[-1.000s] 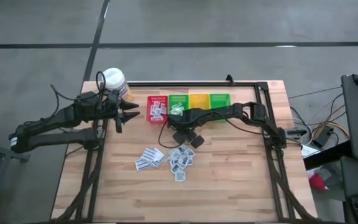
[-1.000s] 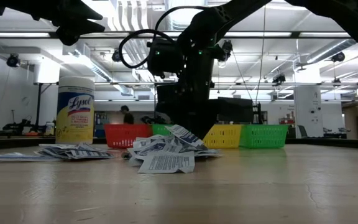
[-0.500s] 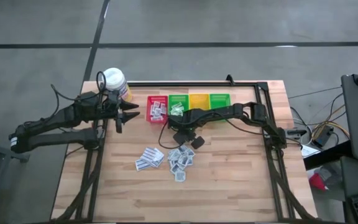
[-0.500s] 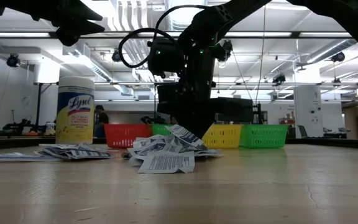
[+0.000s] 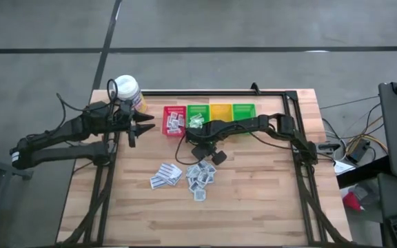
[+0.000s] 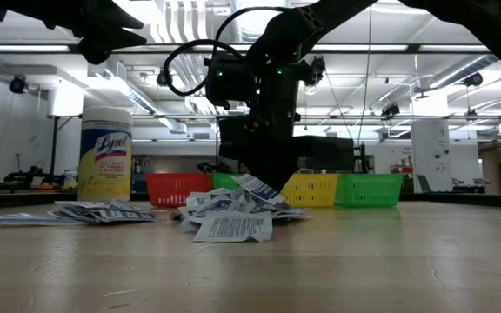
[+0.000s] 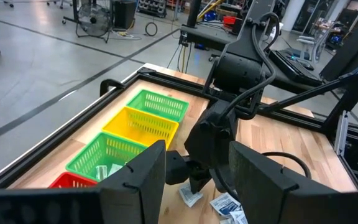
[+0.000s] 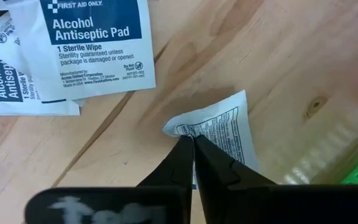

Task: Pick & Place First Aid Supplies
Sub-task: Put the alcohol pad into the yellow bin

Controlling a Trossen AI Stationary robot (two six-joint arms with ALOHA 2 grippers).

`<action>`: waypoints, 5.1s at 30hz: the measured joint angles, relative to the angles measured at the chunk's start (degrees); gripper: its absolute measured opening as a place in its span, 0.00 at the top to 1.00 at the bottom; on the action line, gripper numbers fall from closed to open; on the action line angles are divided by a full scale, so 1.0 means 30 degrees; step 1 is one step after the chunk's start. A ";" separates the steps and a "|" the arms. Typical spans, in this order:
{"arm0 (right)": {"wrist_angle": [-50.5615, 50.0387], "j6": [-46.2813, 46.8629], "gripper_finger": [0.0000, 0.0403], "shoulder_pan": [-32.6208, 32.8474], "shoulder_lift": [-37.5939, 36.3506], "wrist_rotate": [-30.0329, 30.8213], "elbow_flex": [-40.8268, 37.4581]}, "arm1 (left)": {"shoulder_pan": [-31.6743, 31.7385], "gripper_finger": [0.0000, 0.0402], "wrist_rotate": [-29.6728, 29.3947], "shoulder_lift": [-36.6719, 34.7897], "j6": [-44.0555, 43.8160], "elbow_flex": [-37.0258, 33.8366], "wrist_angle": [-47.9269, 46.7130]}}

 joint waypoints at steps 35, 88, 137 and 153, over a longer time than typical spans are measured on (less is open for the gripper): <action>-0.8800 0.0415 0.98 -0.3689 -0.1030 -1.4868 0.7840 | 0.0000 0.57 0.0007 0.0044 -0.0942 0.0000 -0.0053; -0.5349 0.5484 0.98 -0.8925 -0.1023 -0.2898 0.1594 | 0.0000 0.57 0.0000 0.1122 -0.0838 0.0000 -0.0036; -0.7670 0.4845 0.67 -0.7522 -0.3602 -1.1794 0.2567 | 0.0000 0.57 0.0000 0.1117 -0.0860 0.0000 -0.0044; -0.6254 0.3096 0.74 -0.1725 -0.6648 -1.3418 0.1302 | -0.0007 0.57 0.0226 0.1115 -0.1800 0.0000 -0.0246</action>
